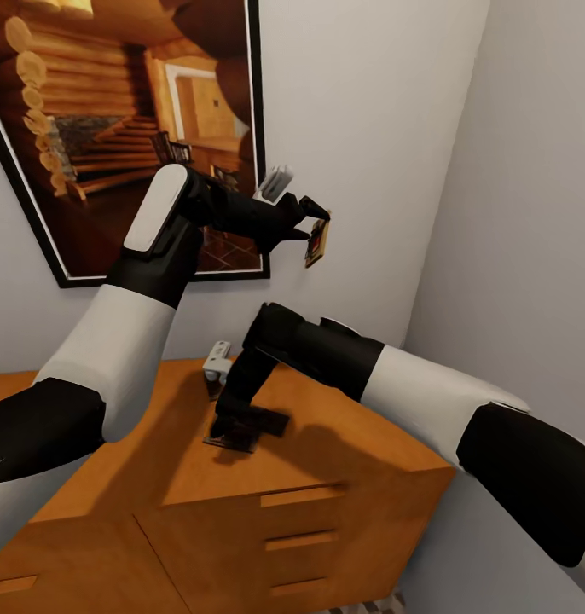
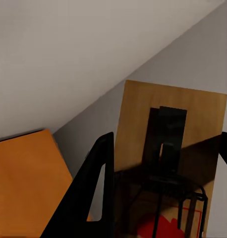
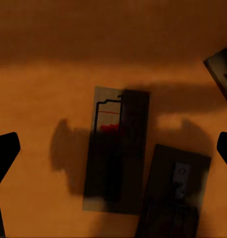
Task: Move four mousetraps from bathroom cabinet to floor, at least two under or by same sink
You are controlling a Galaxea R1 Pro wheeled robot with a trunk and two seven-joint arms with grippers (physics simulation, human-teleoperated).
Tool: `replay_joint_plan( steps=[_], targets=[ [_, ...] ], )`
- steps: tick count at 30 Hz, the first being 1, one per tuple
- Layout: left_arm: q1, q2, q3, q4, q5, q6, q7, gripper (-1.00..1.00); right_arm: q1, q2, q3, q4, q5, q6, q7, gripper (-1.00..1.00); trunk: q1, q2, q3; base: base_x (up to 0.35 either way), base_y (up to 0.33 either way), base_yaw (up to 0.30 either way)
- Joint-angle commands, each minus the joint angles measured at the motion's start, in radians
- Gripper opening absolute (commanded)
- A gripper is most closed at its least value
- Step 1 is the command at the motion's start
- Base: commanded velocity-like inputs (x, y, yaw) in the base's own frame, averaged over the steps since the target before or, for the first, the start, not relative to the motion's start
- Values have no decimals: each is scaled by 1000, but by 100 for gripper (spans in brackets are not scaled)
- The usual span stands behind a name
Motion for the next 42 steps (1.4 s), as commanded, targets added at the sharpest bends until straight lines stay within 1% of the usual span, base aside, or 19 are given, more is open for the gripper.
replay_joint_plan(
  steps=[1,18,32,40,42],
  targets=[
    [-1,0,0,-1,8,1,10,-100,-1,0,1,0,0,4,3,100,0,-1,-1,-15,98,0],
    [3,1,-1,0,8,-1,10,-100,2,0,1,-2,0,-2,4,100,0,-1,-1,-2,12,0],
    [2,1,0,-2,9,-1,10,-100,6,0,0,1,-1,-2,4,100,54,-99,-45,0,0,0],
    [2,1,1,-37,10,0,10,-100,7,0,0,1,-2,-1,5,100,54,-99,-45,0,0,0],
    [2,1,1,-40,11,0,10,-100,7,0,0,1,-2,-1,4,100,61,-113,-51,0,0,0]
  ],
)
